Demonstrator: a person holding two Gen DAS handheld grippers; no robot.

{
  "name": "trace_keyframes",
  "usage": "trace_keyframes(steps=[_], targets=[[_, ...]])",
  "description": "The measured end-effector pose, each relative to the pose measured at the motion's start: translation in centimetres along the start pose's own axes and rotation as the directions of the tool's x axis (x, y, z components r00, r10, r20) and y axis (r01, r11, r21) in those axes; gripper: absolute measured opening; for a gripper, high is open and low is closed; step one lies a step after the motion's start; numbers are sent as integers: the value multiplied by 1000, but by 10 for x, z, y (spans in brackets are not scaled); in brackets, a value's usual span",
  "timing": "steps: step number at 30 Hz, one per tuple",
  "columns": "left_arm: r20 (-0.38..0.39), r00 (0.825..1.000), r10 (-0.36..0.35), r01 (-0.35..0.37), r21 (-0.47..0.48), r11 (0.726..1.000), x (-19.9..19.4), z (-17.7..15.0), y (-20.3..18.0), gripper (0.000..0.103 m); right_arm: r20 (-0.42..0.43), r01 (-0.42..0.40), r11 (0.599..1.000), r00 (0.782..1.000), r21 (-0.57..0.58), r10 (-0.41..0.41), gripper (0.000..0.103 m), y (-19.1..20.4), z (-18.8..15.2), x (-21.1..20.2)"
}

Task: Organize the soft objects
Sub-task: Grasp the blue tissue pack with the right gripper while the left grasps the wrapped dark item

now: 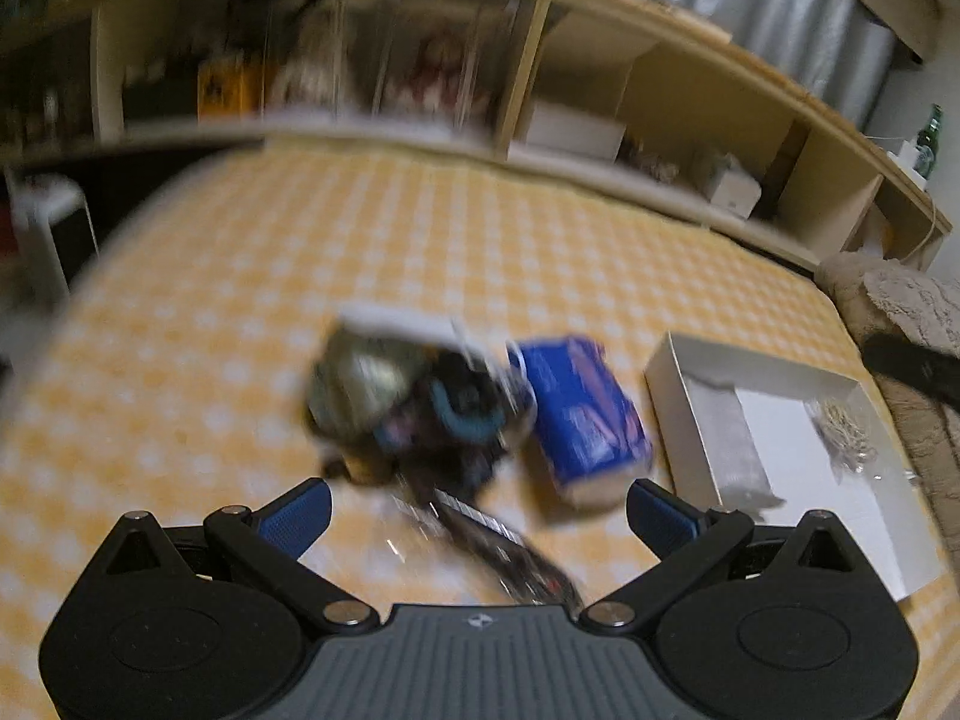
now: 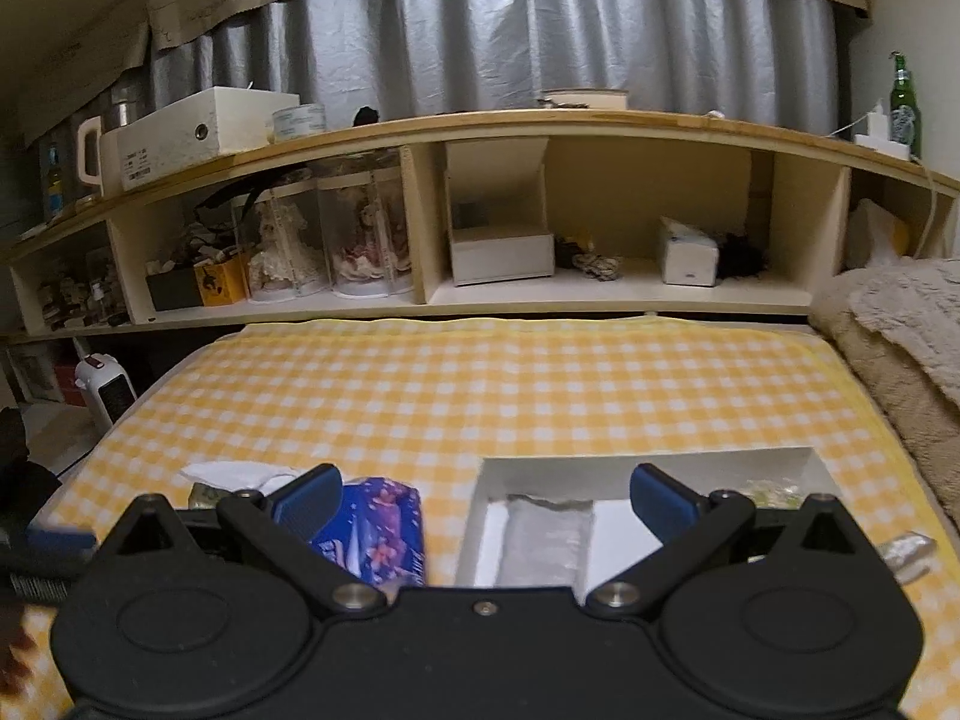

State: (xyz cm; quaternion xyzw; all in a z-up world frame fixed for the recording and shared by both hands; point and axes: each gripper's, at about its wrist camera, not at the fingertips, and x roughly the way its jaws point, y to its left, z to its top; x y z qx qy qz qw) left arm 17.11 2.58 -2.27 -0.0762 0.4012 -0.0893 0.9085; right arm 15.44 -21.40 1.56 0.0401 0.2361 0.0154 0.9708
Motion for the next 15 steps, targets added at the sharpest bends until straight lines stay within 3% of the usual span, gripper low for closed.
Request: trace_keyframes(steps=[6, 10, 11, 15], targets=[[-81, 994, -69, 59, -126, 990, 23, -17, -2, 103, -46, -52, 998, 998, 29, 53, 103, 11, 2, 41], [-128, 992, -16, -13, -222, 975, 42, -24, -3, 97, -71, -74, 997, 995, 17, 75, 103, 19, -1, 70], [-134, 991, -18, -13, -231, 973, 46, -24, -2, 93, -86, -83, 996, 993, 24, 84, 103, 19, -1, 77], [-137, 990, 13, -45, -228, 973, 62, -23, -6, 92, -162, -172, 984, 971, 41, 176, 103, 24, -1, 103]])
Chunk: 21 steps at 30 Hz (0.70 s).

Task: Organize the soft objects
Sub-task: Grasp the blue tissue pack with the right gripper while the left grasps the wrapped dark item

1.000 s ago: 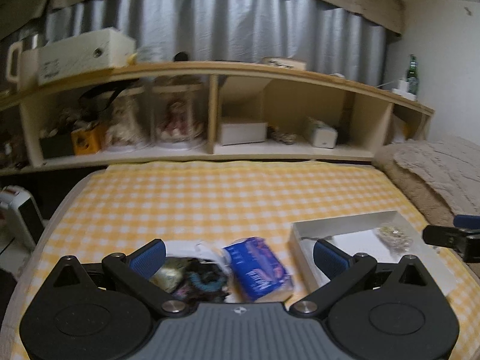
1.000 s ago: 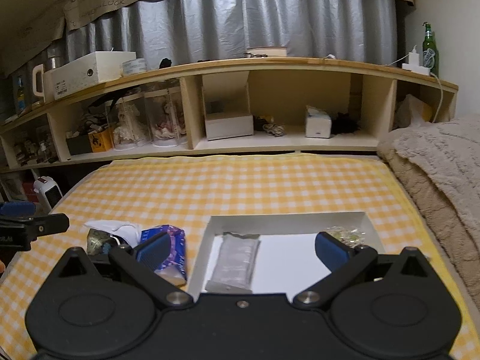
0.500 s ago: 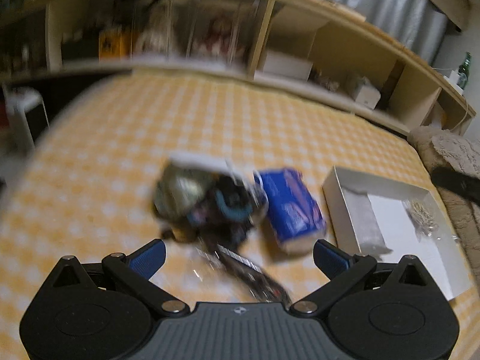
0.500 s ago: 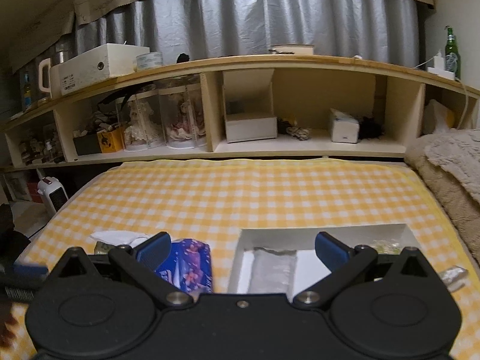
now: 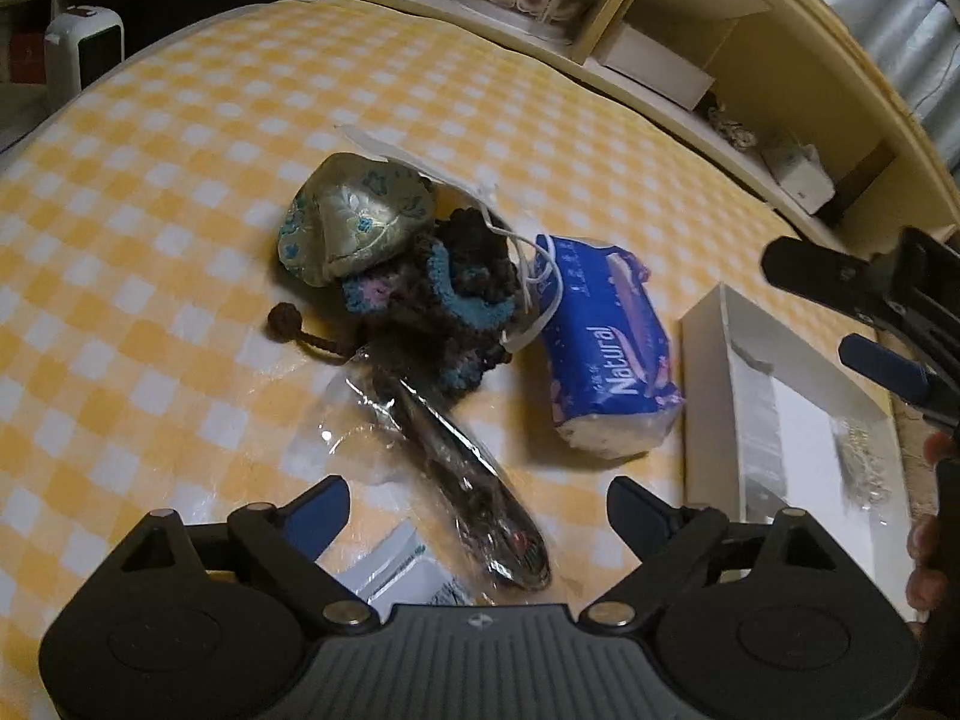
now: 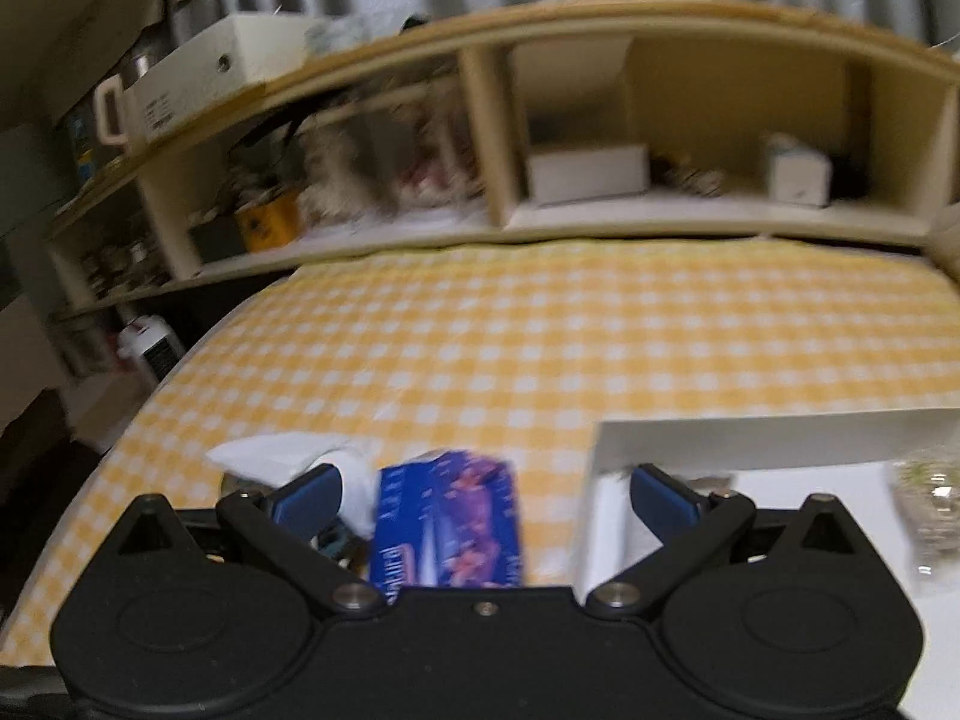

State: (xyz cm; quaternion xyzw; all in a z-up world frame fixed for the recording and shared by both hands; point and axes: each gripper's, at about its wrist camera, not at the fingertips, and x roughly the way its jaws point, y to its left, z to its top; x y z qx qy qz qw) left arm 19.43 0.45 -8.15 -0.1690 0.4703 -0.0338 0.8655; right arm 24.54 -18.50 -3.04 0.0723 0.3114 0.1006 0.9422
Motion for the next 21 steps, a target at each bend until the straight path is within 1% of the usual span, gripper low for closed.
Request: trace_keyframes(steps=[4, 5, 6, 7, 9, 11, 14, 16, 17, 19, 21], targets=[[-11, 1000, 27, -27, 36, 999, 17, -2, -7, 92, -46, -17, 1000, 999, -23, 15, 102, 4, 1, 18], [-18, 999, 38, -37, 54, 998, 20, -3, -9, 92, -52, -27, 999, 998, -23, 26, 101, 4, 1, 22], [-28, 999, 45, -43, 77, 996, 25, -4, -12, 92, -65, -44, 999, 997, -22, 43, 96, 5, 1, 26], [-37, 998, 54, -50, 106, 993, 29, -6, -14, 92, -81, -59, 998, 995, -22, 58, 95, 5, 1, 31], [-28, 996, 86, -78, 208, 975, 36, -9, -23, 92, -108, -85, 996, 991, -26, 82, 91, 6, 1, 40], [-23, 994, 111, -98, 303, 948, 40, -12, -30, 92, -131, -101, 994, 987, -36, 95, 87, 9, -1, 47], [-14, 991, 136, -119, 407, 906, 40, -17, -29, 92, -164, -124, 991, 980, -51, 114, 84, 13, -4, 60], [-23, 990, 143, -120, 425, 897, 36, -20, -24, 92, -181, -136, 989, 976, -58, 124, 83, 15, -7, 67], [-33, 989, 147, -120, 422, 899, 32, -22, -21, 92, -192, -140, 988, 973, -60, 127, 83, 15, -8, 71], [-50, 987, 152, -119, 407, 906, 24, -24, -14, 91, -210, -146, 987, 969, -69, 129, 82, 17, -12, 77], [-59, 986, 153, -120, 380, 917, 18, -25, -7, 88, -228, -146, 986, 966, -86, 124, 78, 19, -16, 84]])
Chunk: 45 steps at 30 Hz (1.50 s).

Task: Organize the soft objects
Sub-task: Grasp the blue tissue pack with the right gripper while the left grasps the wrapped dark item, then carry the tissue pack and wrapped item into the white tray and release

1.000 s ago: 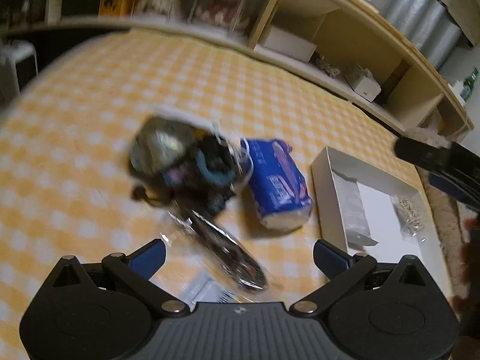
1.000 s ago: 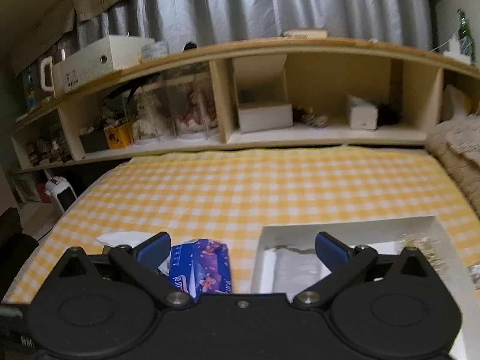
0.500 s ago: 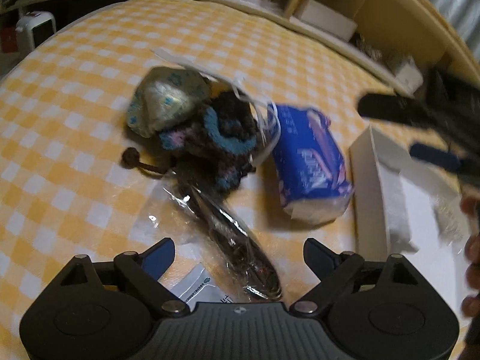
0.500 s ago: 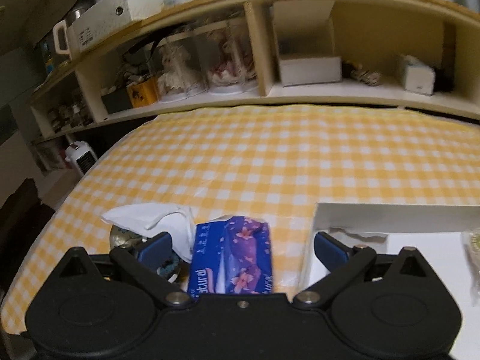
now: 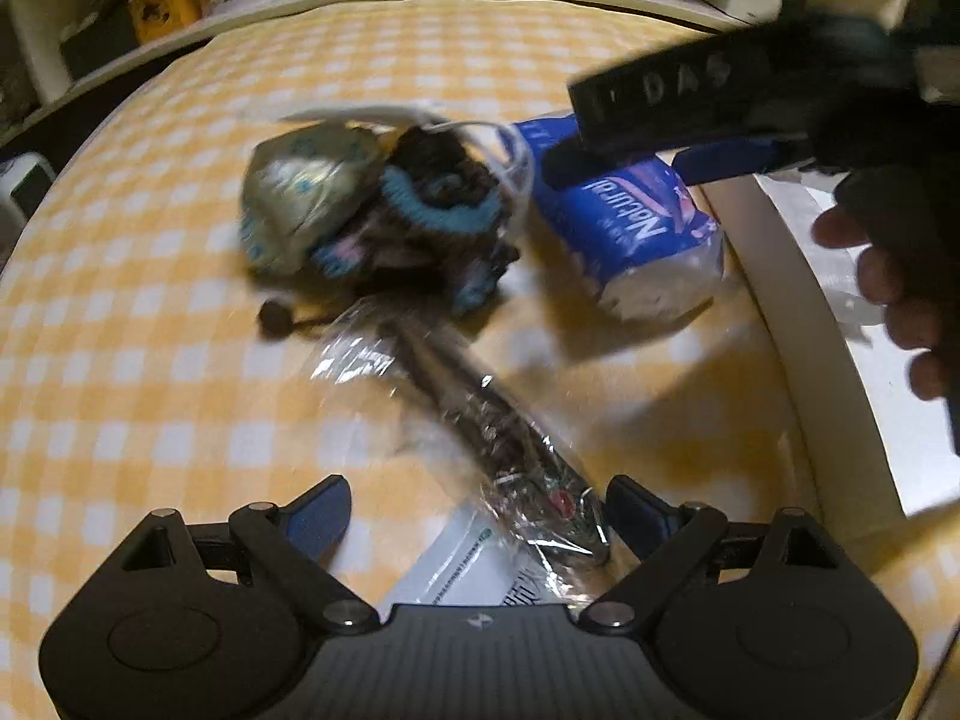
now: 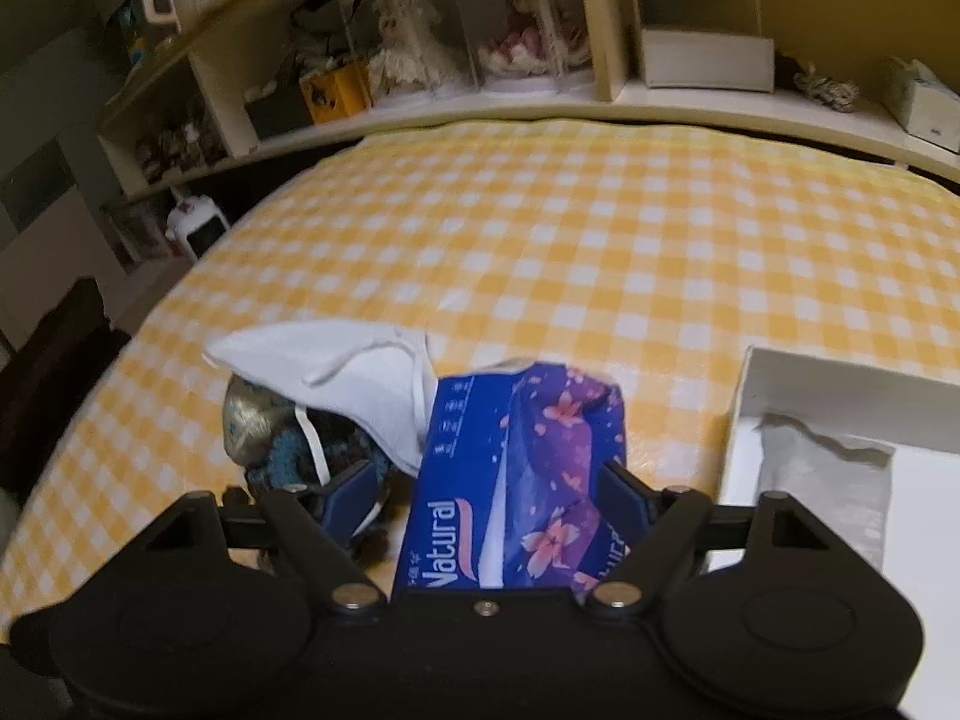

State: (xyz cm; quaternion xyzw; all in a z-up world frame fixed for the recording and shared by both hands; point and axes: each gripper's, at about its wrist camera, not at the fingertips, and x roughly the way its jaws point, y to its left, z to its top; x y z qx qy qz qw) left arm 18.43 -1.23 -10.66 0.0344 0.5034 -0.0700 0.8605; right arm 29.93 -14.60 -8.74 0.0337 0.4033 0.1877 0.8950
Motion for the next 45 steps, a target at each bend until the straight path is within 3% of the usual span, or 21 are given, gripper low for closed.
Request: trace_keyframes(steps=[4, 9, 14, 17, 22, 29, 38, 45], targets=[[7, 999, -54, 54, -154, 987, -5, 0, 7, 81, -14, 31, 999, 999, -24, -31, 74, 1, -4, 9], [26, 998, -52, 56, -237, 970, 0, 8, 7, 75, -45, 36, 999, 998, -34, -38, 57, 1, -8, 11], [56, 998, 3, 9, -212, 977, 9, 18, 4, 45, -64, 23, 998, 998, -53, -26, 43, 3, -11, 7], [72, 997, -28, 43, -210, 977, 7, 19, 13, 35, -58, 20, 999, 998, -50, -23, 36, 1, -13, 2], [93, 993, -76, 96, -236, 967, -3, 19, 20, 32, -20, 12, 999, 1000, -40, -13, 33, 0, -12, -13], [197, 976, -91, 132, -205, 970, -40, 13, 18, 31, 48, 11, 1000, 999, -20, -10, 32, -1, -7, -45], [361, 927, -99, 156, -131, 979, -83, 15, 8, 31, 142, 23, 1000, 990, 8, -23, 32, -5, -8, -101], [445, 885, -136, 180, -57, 982, -105, 19, -1, 31, 212, 39, 999, 976, 34, -45, 32, -13, -14, -144]])
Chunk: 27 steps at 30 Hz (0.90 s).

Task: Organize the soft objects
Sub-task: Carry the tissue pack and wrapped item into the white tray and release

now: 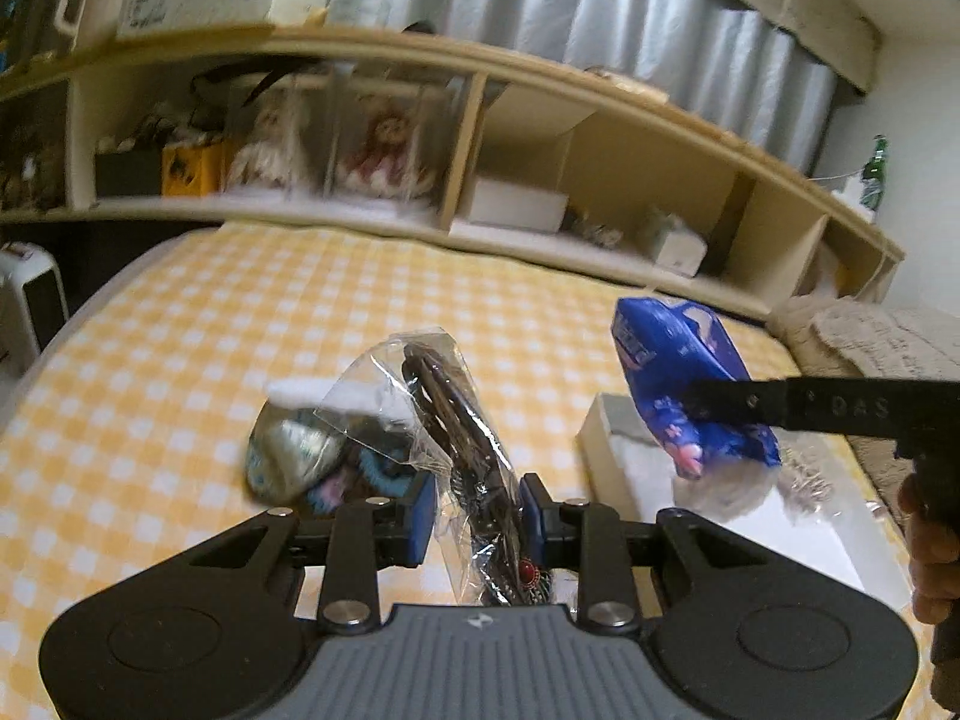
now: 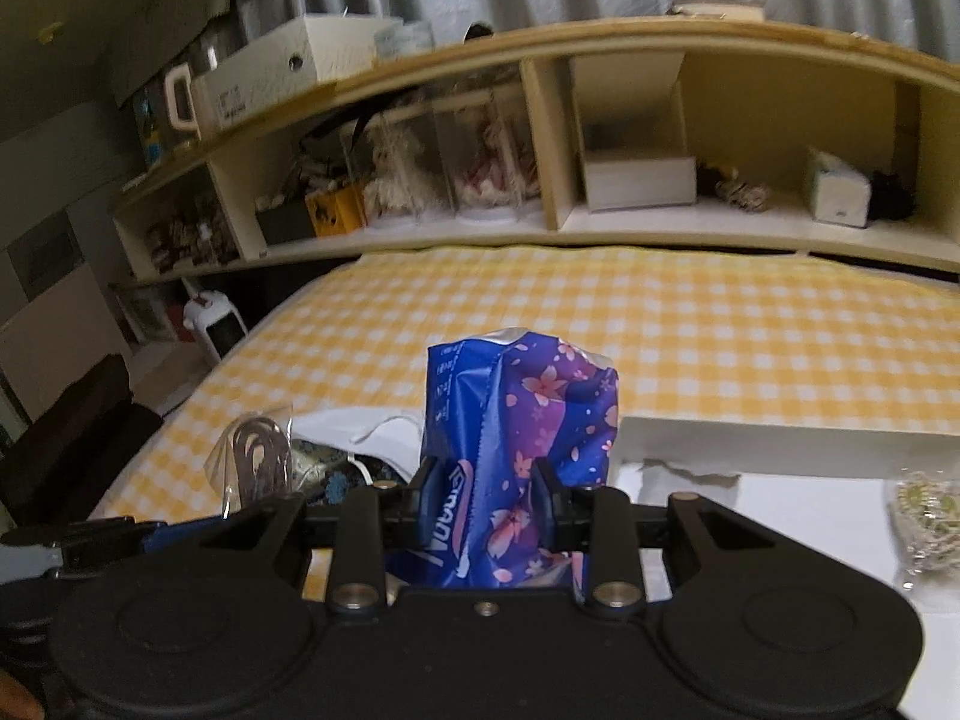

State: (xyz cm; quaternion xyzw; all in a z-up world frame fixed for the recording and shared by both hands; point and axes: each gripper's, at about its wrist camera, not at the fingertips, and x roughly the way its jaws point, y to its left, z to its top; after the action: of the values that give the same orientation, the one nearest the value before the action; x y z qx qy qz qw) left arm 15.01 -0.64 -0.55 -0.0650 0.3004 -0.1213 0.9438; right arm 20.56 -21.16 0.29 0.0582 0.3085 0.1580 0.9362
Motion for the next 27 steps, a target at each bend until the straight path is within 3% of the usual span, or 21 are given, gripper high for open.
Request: trace_keyframes(steps=[7, 12, 22, 27], targets=[[40, 996, -82, 80, 37, 996, -3, 6, -14, 31, 61, 35, 999, 997, 30, -37, 33, -18, -2, -46], [21, 988, -155, 154, 47, 987, 0, 3, -25, 31, 85, 72, 997, 994, 31, -75, 33, -41, -3, -75], [-43, 961, -273, 276, 93, 957, 21, 0, -61, 31, -5, 251, 968, 968, 16, -251, 33, -119, -25, -112], [-91, 941, -325, 333, 104, 937, 39, -1, -78, 31, -108, 289, 957, 952, -9, -288, 33, -148, -33, -113]])
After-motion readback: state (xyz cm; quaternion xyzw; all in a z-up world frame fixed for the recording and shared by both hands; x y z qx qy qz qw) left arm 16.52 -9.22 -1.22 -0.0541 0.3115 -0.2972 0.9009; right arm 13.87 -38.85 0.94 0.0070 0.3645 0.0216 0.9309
